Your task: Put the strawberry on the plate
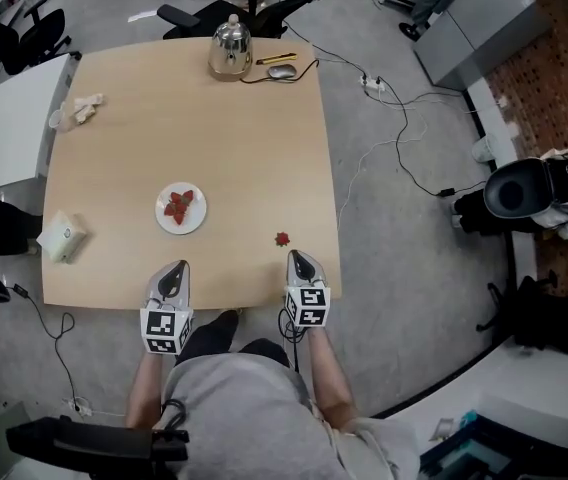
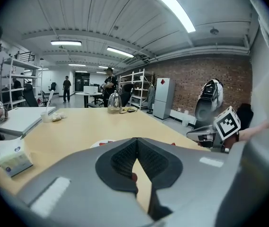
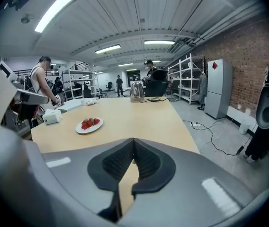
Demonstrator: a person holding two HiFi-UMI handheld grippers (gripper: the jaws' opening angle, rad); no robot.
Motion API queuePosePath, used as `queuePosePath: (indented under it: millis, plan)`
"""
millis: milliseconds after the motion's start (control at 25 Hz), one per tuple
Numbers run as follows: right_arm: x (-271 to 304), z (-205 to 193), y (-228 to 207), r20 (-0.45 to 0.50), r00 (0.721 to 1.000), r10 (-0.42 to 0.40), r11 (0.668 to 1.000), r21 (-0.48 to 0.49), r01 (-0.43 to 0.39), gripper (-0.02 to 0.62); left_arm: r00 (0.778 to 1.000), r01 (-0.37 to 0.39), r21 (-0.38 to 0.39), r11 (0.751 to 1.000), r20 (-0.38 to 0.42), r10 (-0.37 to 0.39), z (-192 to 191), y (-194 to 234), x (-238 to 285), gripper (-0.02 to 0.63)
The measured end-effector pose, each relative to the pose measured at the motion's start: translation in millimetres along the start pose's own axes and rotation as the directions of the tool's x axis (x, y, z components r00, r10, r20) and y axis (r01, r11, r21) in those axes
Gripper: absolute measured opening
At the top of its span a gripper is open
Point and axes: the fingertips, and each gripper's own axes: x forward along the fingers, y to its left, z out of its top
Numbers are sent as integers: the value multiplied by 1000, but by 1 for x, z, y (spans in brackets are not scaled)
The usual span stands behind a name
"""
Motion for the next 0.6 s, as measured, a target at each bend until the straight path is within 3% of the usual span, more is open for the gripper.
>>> queuePosePath:
  millis: [440,600]
  plan:
    - [37,-32,-12,-101,994,-41,999,19,43,8,999,26,-20,999,-33,-27,-6,9,18,20]
    - [46,-39,-15,-129,991,-46,998,28,50,36,999,19,-32,999,-39,-21,-8,15,20,20]
